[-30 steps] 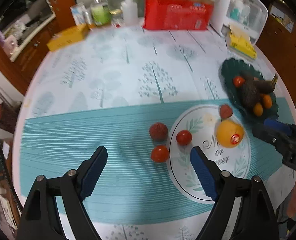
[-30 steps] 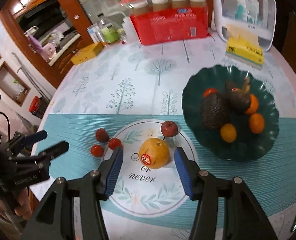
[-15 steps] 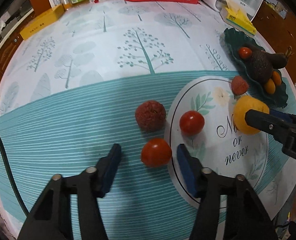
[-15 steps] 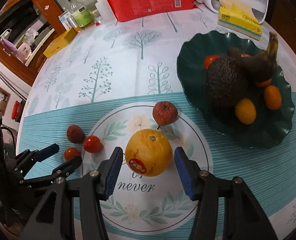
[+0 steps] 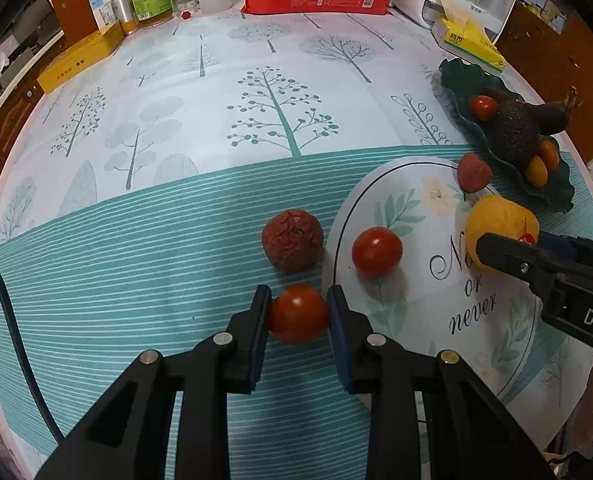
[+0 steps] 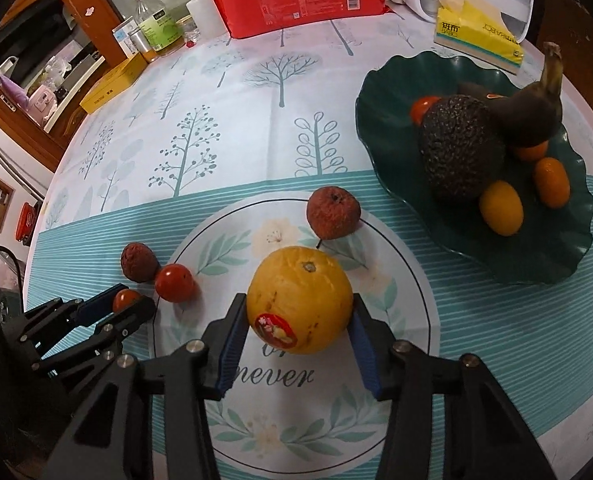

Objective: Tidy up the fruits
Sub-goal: 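Grasp a red tomato with the left tool while the right tool grasps the yellow grapefruit, then carry tomato and grapefruit onto the green plate and open both tools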

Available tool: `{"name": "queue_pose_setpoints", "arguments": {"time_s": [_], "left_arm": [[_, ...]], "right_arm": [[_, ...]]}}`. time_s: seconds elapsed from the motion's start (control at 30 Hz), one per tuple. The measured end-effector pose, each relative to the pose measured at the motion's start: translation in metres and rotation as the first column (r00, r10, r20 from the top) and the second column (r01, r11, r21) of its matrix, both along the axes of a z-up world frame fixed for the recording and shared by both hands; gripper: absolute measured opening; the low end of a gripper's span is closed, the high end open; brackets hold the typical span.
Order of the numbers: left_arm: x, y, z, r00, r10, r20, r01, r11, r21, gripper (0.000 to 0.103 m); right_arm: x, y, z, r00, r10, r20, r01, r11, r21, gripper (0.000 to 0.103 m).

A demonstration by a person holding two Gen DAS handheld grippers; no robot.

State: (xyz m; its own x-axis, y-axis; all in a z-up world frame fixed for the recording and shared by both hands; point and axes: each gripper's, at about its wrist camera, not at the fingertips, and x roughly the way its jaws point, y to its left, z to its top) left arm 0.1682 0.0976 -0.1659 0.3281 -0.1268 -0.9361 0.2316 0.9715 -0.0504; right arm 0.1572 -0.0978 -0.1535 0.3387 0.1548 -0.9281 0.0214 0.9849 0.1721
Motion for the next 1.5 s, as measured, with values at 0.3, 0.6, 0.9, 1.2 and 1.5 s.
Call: {"name": "queue_pose_setpoints", "arguments": {"time_s": [0.3, 0.6, 0.9, 1.2, 1.5], "left_arm": [[-0.020, -0.013, 0.026, 0.997, -0.067, 0.040, 0.068, 0.997, -0.025, 0.026], [-0.039, -0.038, 0.051, 0.987, -0.142, 0.069, 0.147, 0.987, -0.064, 0.026], [-0.046, -0.068, 0.080, 0.975, -0.187, 0.117, 0.198, 0.976, -0.093, 0.026], [-0.006, -0.105, 0.116, 0.979, -0.132, 0.153, 0.148, 0.984, -0.102, 0.026], [0.071, -0.161, 0.168, 0.970, -0.038, 0.240, 0.067, 0.991, -0.113, 0.026]], "right_arm": [[-0.023, -0.003, 0.013, 1.000, -0.019, 0.003, 0.018, 1.000, 0.024, 0.048], [-0.061, -0.012, 0.047, 0.998, -0.043, 0.052, 0.042, 0.999, 0.032, 0.048], [-0.085, -0.040, 0.071, 0.992, -0.087, 0.096, 0.084, 0.996, 0.036, 0.048], [-0.073, -0.082, 0.085, 0.987, -0.080, 0.137, 0.074, 0.996, 0.049, 0.047], [-0.017, -0.161, 0.139, 0.960, -0.053, 0.274, 0.070, 0.996, -0.052, 0.047]]}}
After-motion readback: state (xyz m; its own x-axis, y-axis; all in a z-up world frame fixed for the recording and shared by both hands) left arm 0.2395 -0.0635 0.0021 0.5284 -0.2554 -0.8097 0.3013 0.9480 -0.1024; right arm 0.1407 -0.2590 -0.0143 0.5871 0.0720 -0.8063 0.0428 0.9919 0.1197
